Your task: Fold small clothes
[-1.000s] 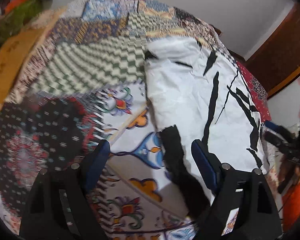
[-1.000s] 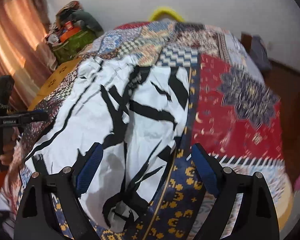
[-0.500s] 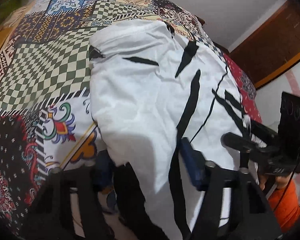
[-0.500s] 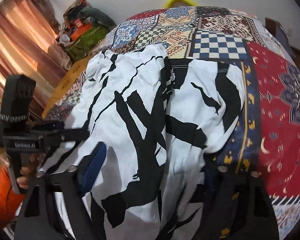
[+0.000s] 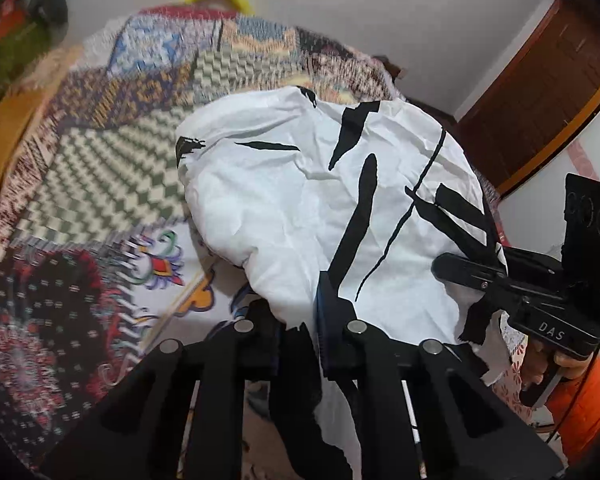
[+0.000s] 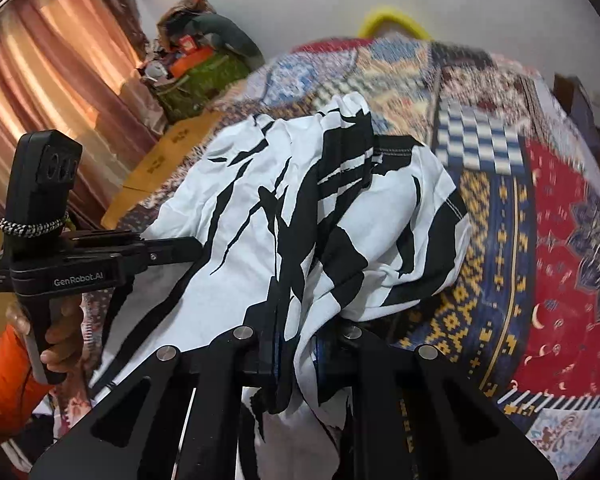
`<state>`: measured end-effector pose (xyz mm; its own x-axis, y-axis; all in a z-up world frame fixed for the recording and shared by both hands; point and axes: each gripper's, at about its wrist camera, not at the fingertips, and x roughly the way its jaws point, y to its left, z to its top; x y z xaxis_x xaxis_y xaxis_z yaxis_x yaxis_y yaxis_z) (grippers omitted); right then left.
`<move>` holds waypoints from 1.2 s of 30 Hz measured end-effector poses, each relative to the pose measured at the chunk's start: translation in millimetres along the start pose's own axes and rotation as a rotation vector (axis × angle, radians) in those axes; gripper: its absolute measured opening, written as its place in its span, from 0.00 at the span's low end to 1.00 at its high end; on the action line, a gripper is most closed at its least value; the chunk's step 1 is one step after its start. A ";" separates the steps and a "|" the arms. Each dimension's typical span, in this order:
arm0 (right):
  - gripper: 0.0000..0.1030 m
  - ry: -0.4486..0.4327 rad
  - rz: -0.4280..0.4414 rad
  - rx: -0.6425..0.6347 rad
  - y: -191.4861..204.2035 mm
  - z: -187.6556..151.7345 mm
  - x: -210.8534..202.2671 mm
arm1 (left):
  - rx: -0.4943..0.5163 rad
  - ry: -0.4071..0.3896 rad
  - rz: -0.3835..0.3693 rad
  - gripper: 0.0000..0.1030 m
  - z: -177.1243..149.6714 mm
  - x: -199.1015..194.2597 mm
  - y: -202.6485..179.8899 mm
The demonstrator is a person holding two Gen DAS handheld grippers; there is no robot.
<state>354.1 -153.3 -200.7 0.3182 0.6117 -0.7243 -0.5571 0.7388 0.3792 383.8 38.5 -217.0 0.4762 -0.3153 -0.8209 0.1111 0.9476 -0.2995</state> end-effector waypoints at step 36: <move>0.20 0.172 0.099 -0.072 142.8 26.1 157.1 | -0.186 0.025 0.144 0.22 -59.4 -41.9 218.6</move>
<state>344.6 55.6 -245.4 0.1271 0.6182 -0.7757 -0.6346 0.6517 0.4154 336.3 255.8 -276.9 0.4535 -0.1808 -0.8727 -0.1203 0.9578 -0.2610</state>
